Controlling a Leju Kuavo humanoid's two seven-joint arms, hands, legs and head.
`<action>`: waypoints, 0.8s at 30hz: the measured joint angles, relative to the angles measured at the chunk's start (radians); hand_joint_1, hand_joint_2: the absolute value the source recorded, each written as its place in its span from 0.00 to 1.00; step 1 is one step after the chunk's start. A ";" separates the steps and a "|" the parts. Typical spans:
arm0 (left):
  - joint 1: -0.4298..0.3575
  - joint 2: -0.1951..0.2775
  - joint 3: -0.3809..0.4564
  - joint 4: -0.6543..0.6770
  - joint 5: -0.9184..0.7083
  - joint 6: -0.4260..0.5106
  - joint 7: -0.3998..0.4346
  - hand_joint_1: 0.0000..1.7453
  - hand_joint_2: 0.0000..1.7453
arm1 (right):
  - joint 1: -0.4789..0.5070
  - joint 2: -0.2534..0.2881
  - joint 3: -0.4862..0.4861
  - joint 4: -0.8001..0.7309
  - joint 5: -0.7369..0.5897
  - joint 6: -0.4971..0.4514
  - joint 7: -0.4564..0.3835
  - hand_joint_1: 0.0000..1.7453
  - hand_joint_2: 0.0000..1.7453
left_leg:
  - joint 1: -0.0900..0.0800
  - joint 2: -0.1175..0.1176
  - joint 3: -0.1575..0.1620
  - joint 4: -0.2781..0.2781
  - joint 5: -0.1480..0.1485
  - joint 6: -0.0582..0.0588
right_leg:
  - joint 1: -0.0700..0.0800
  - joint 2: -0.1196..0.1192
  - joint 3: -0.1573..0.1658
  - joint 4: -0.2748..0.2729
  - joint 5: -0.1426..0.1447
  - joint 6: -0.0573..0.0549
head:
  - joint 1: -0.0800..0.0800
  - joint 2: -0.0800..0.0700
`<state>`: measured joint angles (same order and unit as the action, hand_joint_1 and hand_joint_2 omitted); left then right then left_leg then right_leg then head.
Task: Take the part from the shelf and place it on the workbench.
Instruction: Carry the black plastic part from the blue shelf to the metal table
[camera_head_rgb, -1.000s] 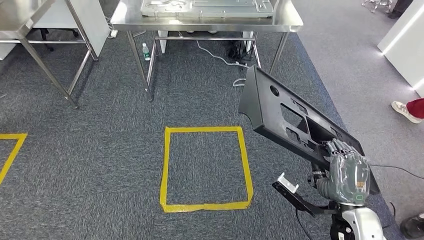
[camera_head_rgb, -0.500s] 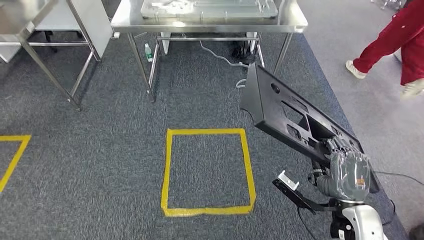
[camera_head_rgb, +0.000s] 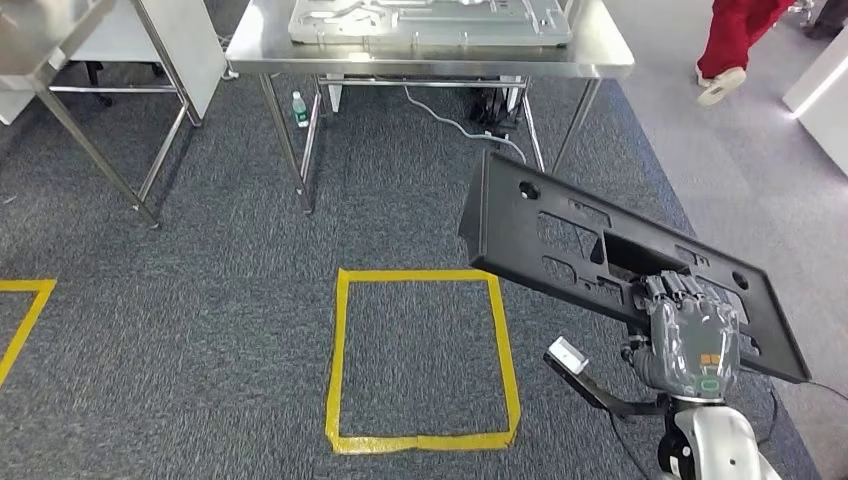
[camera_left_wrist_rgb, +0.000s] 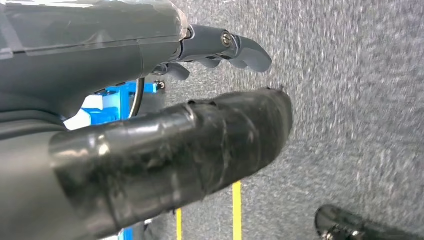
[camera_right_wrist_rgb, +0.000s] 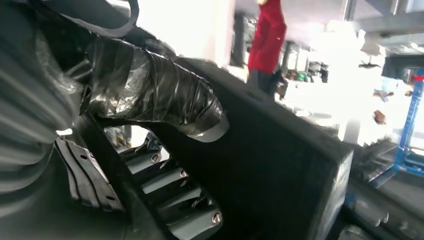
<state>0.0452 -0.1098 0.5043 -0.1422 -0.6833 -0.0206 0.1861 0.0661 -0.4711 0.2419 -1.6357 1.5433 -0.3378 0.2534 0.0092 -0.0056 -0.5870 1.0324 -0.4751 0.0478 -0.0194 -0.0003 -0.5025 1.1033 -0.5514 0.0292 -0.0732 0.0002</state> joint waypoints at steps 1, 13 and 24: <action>0.000 0.000 0.002 0.000 0.001 0.000 -0.001 0.00 0.00 | -0.012 0.000 0.008 0.004 0.008 0.010 0.002 1.00 1.00 | 0.000 0.000 0.010 -0.004 -0.006 0.004 | -0.001 0.000 -0.040 0.059 -0.009 0.002 | 0.000 0.000; 0.000 -0.001 0.025 0.000 0.010 -0.007 -0.005 0.00 0.00 | -0.184 0.005 0.183 0.118 0.024 0.088 0.038 1.00 1.00 | -0.005 -0.011 0.133 -0.020 -0.093 -0.030 | 0.006 0.000 -0.130 -0.057 0.103 -0.028 | 0.005 0.000; 0.006 0.002 0.040 0.000 0.017 -0.007 -0.005 0.00 0.00 | -0.338 0.094 0.344 0.231 0.024 0.124 0.090 1.00 1.00 | -0.015 -0.002 -0.057 0.072 -0.022 -0.017 | 0.027 0.015 0.001 -0.074 0.013 -0.062 | 0.005 0.000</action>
<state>0.0513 -0.1082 0.5445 -0.1422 -0.6661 -0.0272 0.1811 -0.2718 -0.3773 0.5860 -1.4045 1.5677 -0.2140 0.3435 -0.0059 -0.0076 -0.6444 1.1043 -0.4969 0.0308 0.0079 0.0144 -0.5019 1.0290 -0.5388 -0.0329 -0.0678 0.0000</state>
